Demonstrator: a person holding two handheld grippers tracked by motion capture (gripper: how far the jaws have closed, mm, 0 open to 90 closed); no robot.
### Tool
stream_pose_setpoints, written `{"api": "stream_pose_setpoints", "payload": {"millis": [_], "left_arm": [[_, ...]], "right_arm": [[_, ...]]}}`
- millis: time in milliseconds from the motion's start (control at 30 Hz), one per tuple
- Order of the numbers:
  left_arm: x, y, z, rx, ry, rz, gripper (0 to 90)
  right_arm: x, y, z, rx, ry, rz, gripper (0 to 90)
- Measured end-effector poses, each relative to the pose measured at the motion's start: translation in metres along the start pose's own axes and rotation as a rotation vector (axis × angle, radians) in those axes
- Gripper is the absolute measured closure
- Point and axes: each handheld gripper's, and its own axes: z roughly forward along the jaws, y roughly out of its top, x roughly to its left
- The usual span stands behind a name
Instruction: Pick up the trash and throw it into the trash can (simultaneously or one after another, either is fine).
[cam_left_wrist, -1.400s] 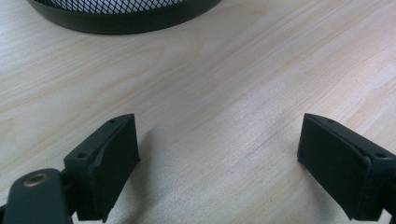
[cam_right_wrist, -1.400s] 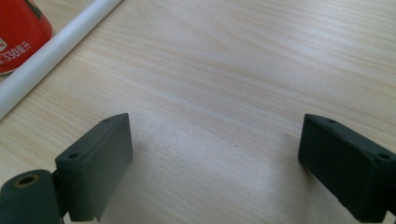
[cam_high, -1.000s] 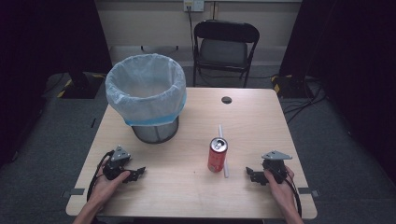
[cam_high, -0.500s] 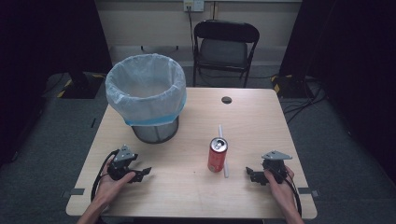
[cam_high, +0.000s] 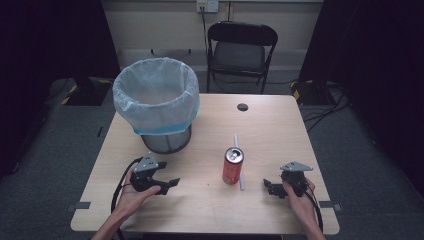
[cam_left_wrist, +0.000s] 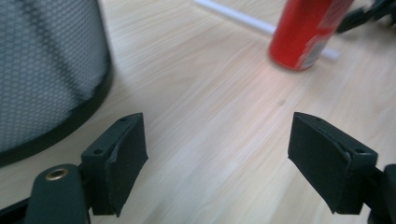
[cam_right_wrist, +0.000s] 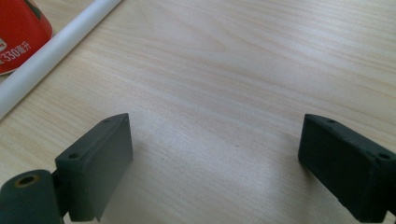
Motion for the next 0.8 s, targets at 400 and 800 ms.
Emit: {"api": "stream_pose_setpoints", "payload": {"millis": [400,800], "left_arm": [[-0.021,0.035,0.031,-0.03,-0.083,0.065,19.4],[-0.039,0.057,0.063,-0.034,-0.136,0.101,18.2]], "right_arm": [[0.0,0.0,0.0,0.0,0.0,0.0,9.2],[0.0,0.0,0.0,0.0,0.0,0.0,9.2]]}}
